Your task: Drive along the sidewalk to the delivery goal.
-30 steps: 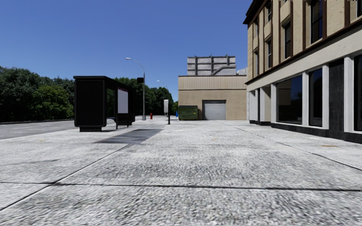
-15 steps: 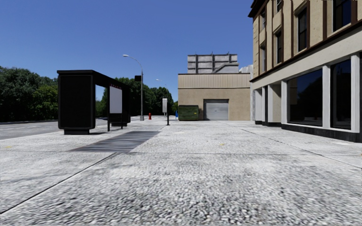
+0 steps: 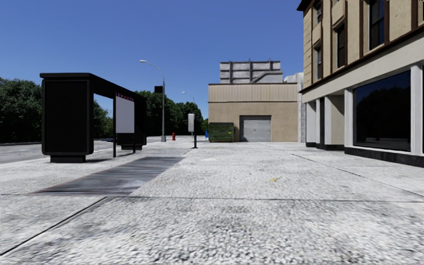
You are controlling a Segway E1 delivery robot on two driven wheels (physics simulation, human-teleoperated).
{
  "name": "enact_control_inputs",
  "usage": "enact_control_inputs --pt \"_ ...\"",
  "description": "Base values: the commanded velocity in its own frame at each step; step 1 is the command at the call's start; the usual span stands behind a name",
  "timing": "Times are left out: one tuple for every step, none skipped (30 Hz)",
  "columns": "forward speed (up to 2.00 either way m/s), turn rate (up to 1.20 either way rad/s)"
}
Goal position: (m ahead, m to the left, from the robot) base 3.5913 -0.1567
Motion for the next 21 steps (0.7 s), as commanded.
enact_control_inputs --pt "2.00 0.00" --pt "2.00 0.00" --pt "2.00 0.00" --pt "2.00 0.00" --pt "2.00 0.00" --pt "2.00 0.00" --pt "2.00 0.00" --pt "2.00 0.00" --pt "2.00 0.00" --pt "2.00 0.00" --pt "2.00 0.00" --pt "2.00 0.00" --pt "2.00 0.00" --pt "2.00 0.00" --pt "2.00 0.00" --pt "2.00 0.00" --pt "2.00 0.00" --pt "2.00 0.00" --pt "2.00 0.00" --pt "2.00 0.00" --pt "2.00 0.00"
